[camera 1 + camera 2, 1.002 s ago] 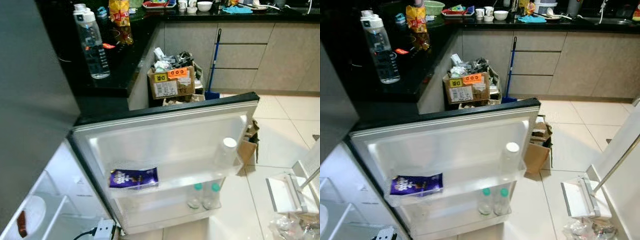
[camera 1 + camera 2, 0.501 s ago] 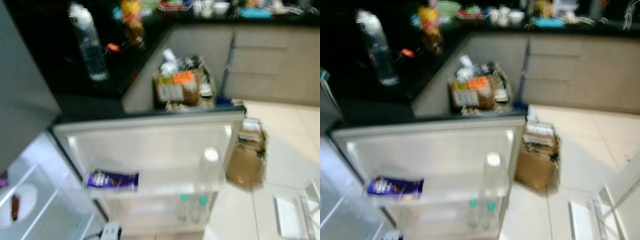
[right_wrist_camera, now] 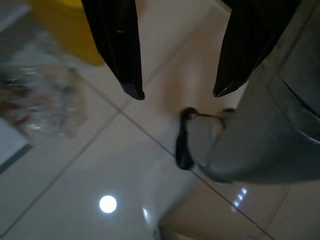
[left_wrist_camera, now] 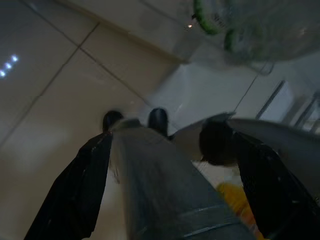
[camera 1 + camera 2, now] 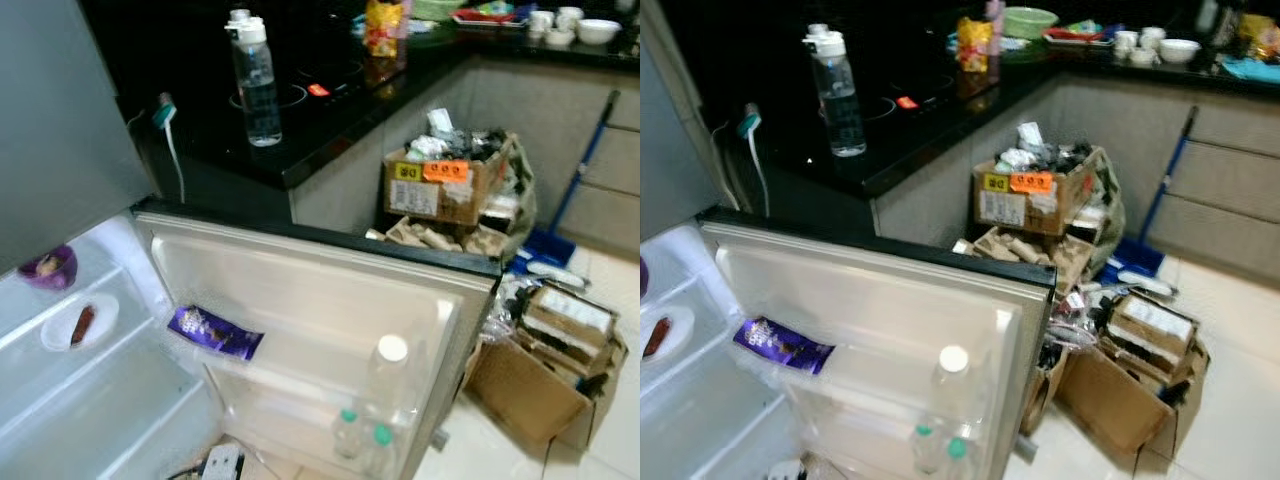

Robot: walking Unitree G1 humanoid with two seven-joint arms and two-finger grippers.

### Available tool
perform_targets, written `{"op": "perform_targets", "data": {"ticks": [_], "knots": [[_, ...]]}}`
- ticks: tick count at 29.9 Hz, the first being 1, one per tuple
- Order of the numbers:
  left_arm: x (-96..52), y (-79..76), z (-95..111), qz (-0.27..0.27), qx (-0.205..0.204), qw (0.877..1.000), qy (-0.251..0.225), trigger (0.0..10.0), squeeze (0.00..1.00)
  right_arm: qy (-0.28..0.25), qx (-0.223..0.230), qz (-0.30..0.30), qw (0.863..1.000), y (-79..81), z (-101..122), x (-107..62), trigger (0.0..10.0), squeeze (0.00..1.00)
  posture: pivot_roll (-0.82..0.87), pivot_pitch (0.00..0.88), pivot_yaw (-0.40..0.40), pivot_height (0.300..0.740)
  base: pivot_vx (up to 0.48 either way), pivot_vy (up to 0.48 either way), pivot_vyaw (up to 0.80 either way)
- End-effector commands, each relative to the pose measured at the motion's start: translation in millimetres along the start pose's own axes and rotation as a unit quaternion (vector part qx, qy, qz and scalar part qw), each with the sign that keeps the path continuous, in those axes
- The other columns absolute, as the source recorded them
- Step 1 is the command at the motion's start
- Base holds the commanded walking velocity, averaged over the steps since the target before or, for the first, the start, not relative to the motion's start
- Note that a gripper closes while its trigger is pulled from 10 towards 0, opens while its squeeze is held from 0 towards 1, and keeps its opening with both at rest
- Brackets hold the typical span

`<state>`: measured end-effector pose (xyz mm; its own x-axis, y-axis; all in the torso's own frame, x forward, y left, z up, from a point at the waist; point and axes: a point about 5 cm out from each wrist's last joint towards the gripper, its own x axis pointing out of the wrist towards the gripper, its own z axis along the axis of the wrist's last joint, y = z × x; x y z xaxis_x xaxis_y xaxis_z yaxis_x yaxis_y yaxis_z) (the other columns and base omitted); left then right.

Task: Restocking fridge

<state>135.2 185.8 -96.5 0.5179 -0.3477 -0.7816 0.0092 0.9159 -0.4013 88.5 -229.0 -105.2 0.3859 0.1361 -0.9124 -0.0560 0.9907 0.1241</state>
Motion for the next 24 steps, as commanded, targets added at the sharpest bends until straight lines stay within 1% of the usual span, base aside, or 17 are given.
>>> {"op": "perform_targets", "data": {"ticks": [1, 22, 24], "knots": [[-0.5, 1.1, -2.6, 0.008, -0.005, 1.0, 0.005, 10.0, 0.0, 0.006, -0.007, 0.002, 1.0, 0.3, -2.0, -0.2, 10.0, 0.0, -0.07, 0.0, -0.006, 0.74, 0.0, 0.0, 0.0], [-1.4, 1.9, -4.8, 0.008, -0.008, 1.0, 0.009, 10.0, 0.0, 0.012, -0.012, 0.002, 1.0, 3.3, -4.8, 0.6, 10.0, 0.0, -0.07, 0.0, -0.006, 0.74, 0.0, 0.0, 0.0], [-0.8, -0.3, -6.0, -0.005, -0.012, 1.0, 0.016, 10.0, 0.0, 0.011, -0.014, 0.002, 1.0, 3.2, -3.7, 0.7, 10.0, 0.0, -0.07, 0.0, -0.006, 0.74, 0.0, -0.48, 0.0]]}}
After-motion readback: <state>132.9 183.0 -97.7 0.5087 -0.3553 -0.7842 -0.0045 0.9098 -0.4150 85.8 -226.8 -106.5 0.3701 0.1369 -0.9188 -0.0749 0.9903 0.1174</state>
